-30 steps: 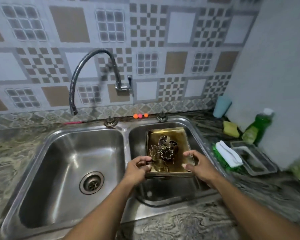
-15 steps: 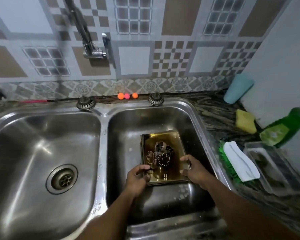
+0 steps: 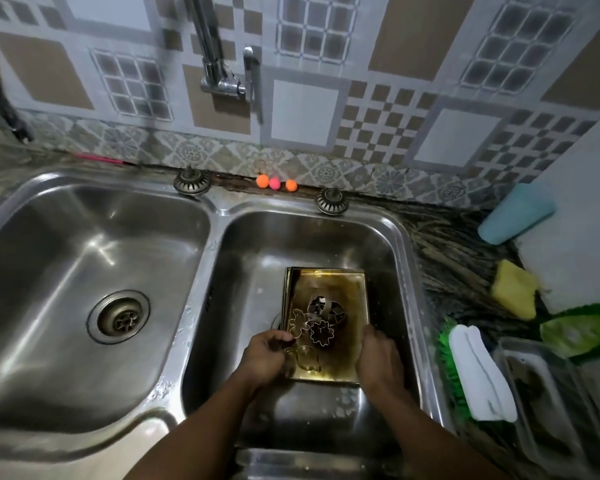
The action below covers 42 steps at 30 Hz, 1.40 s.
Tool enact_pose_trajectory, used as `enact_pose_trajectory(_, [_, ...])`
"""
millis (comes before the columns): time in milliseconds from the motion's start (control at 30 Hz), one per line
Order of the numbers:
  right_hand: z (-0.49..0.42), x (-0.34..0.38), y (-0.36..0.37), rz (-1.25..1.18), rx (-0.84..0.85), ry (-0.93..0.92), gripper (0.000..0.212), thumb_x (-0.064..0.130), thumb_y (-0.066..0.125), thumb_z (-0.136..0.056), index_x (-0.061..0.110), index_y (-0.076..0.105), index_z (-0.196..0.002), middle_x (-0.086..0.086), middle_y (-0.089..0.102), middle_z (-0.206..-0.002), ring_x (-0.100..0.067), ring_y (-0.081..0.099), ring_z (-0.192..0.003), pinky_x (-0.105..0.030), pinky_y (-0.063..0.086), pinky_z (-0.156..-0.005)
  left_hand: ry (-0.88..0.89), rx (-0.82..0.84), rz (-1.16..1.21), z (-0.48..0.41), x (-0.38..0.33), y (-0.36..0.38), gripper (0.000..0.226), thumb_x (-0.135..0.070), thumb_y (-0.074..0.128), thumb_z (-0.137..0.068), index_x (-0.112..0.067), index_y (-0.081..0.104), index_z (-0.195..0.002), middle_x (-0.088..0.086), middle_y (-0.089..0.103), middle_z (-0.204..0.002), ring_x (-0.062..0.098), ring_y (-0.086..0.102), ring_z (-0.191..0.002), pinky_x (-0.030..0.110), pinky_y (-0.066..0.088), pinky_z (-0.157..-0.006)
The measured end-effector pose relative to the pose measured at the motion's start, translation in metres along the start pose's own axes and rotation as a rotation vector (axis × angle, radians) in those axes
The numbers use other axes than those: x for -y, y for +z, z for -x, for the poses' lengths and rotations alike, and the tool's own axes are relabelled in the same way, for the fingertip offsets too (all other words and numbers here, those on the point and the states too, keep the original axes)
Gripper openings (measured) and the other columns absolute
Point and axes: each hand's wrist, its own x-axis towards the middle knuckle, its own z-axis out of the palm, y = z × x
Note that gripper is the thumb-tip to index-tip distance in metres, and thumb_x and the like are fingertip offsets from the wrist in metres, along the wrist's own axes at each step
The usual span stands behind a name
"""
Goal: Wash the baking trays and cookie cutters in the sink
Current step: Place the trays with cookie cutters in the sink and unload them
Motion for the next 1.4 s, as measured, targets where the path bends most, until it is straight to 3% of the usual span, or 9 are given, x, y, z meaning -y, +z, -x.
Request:
enact_pose_trajectory(233, [0.004,0.009,-0.008,0.121,-0.045,-0.028,0.043,0.006,0.050,-0.096,0.016,0.048,-0.137,-0.012,0.047,-0.135,-0.026,0.051,-0.116,-0.033,0.054,-0.088,-0.022,0.057,-0.003,0.014,-0.014,-0.006,0.032,0.009,0.056,-0.090,-0.013,0.070,-0.109,0.010,0.073,-0.111,0.024,0.070,-0.103,0.041,0.058,-0.094])
enact_pose_trajectory(400, [0.007,0.008,-0.012,-0.006,-0.092,-0.008,0.037,0.002,0.050,-0.093,0.015,0.055,-0.127,-0.011,0.053,-0.123,-0.026,0.061,-0.102,-0.035,0.054,-0.082,-0.038,0.073,0.031,0.028,-0.023,-0.007,0.028,0.009,0.058,-0.090,-0.010,0.068,-0.109,0.011,0.070,-0.094,0.012,0.065,-0.062,0.021,0.052,-0.052])
enact_pose_trajectory(600, [0.005,-0.002,-0.010,-0.412,-0.055,0.121,0.026,-0.002,0.051,-0.091,0.016,0.061,-0.107,-0.011,0.058,-0.114,-0.027,0.059,-0.096,-0.032,0.050,-0.080,-0.019,0.069,0.010,0.025,-0.022,-0.008,0.021,-0.008,0.069,-0.085,-0.020,0.074,-0.102,0.008,0.073,-0.106,0.024,0.066,-0.095,0.045,0.055,-0.097])
enact_pose_trajectory(667, [0.005,-0.002,-0.012,-0.608,-0.015,0.140,0.029,-0.005,0.053,-0.090,0.017,0.064,-0.106,-0.009,0.064,-0.111,-0.022,0.061,-0.092,-0.022,0.046,-0.071,-0.016,0.055,0.007,0.024,-0.022,-0.008,0.020,-0.010,0.071,-0.083,-0.021,0.076,-0.099,0.007,0.075,-0.103,0.027,0.067,-0.100,0.051,0.053,-0.100])
enact_pose_trajectory(900, [0.008,0.011,-0.036,-0.958,-0.095,0.125,0.023,0.001,0.066,-0.089,0.022,0.067,-0.097,0.008,0.067,-0.107,-0.014,0.060,-0.104,-0.020,0.043,-0.077,0.041,0.057,0.016,0.032,-0.039,-0.019,0.015,-0.014,0.068,-0.088,-0.021,0.077,-0.099,0.006,0.074,-0.101,0.026,0.067,-0.101,0.044,0.056,-0.095])
enact_pose_trajectory(1033, [0.006,0.033,-0.063,-0.938,-0.091,0.020,0.030,-0.001,0.068,-0.086,0.026,0.063,-0.096,0.008,0.065,-0.112,-0.013,0.057,-0.109,-0.022,0.043,-0.079,0.130,0.003,-0.019,0.042,-0.068,-0.035,0.014,-0.012,0.061,-0.096,-0.014,0.073,-0.104,0.003,0.071,-0.099,0.016,0.063,-0.091,0.028,0.048,-0.070])
enact_pose_trajectory(1133, [0.007,0.061,-0.075,-0.819,-0.124,-0.090,0.038,-0.003,0.067,-0.084,0.034,0.059,-0.088,0.008,0.063,-0.113,-0.012,0.057,-0.109,-0.025,0.043,-0.086,0.200,-0.016,-0.083,0.043,-0.085,-0.053,0.012,-0.017,0.060,-0.098,-0.016,0.072,-0.100,0.000,0.071,-0.097,0.015,0.062,-0.090,0.030,0.046,-0.074])
enact_pose_trajectory(1300, [0.024,0.111,-0.081,-0.509,-0.157,-0.167,0.042,-0.004,0.057,-0.084,0.037,0.055,-0.094,0.012,0.049,-0.111,-0.015,0.054,-0.094,-0.036,0.055,-0.074,0.283,-0.129,-0.130,0.043,-0.102,-0.080,0.012,-0.013,0.064,-0.091,-0.020,0.073,-0.090,0.000,0.070,-0.084,0.015,0.056,-0.066,0.028,0.044,-0.071])
enact_pose_trajectory(1400, [0.031,0.122,-0.076,-0.430,-0.145,-0.191,0.043,-0.006,0.056,-0.083,0.034,0.054,-0.099,0.010,0.047,-0.113,-0.017,0.055,-0.091,-0.037,0.054,-0.070,0.286,-0.117,-0.144,0.046,-0.102,-0.090,0.014,-0.011,0.064,-0.092,-0.021,0.073,-0.089,0.001,0.074,-0.090,0.020,0.068,-0.082,0.036,0.056,-0.079])
